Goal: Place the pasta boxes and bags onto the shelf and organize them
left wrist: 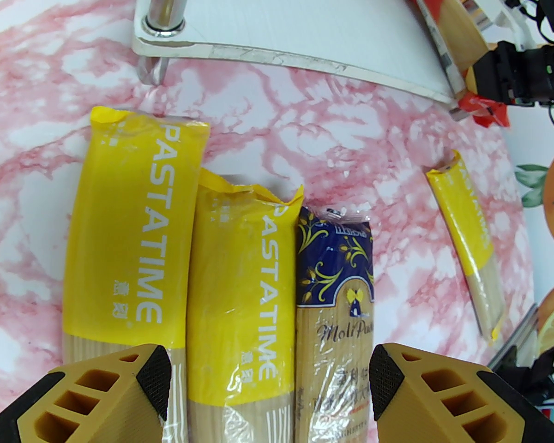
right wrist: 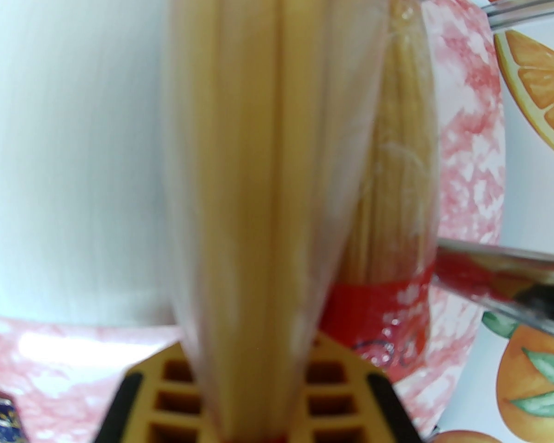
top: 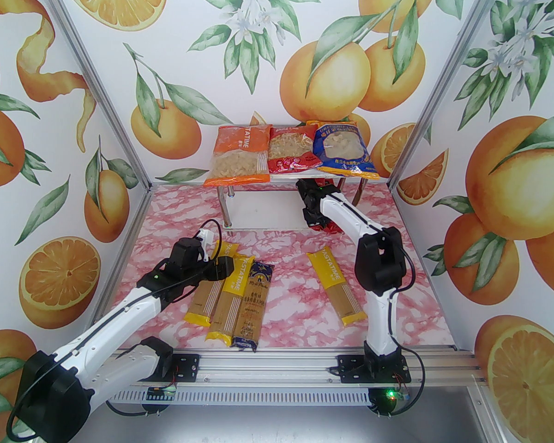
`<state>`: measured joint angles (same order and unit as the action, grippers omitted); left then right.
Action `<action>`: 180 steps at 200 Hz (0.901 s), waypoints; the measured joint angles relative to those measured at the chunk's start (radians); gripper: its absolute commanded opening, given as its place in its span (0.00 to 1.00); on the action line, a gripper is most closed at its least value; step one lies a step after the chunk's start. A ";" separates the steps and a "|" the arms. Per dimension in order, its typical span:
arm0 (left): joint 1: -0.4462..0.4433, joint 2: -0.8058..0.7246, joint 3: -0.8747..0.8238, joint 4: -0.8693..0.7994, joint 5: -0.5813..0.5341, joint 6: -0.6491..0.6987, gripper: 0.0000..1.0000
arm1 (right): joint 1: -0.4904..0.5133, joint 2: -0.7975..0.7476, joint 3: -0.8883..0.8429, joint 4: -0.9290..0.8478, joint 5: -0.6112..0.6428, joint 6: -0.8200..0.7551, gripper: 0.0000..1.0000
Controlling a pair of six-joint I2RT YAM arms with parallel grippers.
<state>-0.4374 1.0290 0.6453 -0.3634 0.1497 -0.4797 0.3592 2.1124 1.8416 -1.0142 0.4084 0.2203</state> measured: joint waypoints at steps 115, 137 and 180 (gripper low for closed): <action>0.000 0.006 0.000 -0.002 0.008 0.000 0.75 | -0.042 -0.005 -0.031 0.025 -0.043 0.008 0.75; 0.000 0.006 0.000 0.000 0.008 0.000 0.75 | -0.046 -0.006 -0.036 0.032 -0.082 0.012 0.76; 0.000 0.006 0.000 -0.001 0.008 0.000 0.75 | -0.053 -0.051 -0.089 0.072 -0.175 0.030 0.85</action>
<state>-0.4370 1.0351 0.6456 -0.3641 0.1577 -0.4797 0.3061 2.0609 1.7527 -0.9417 0.2329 0.2504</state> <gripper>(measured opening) 0.749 0.816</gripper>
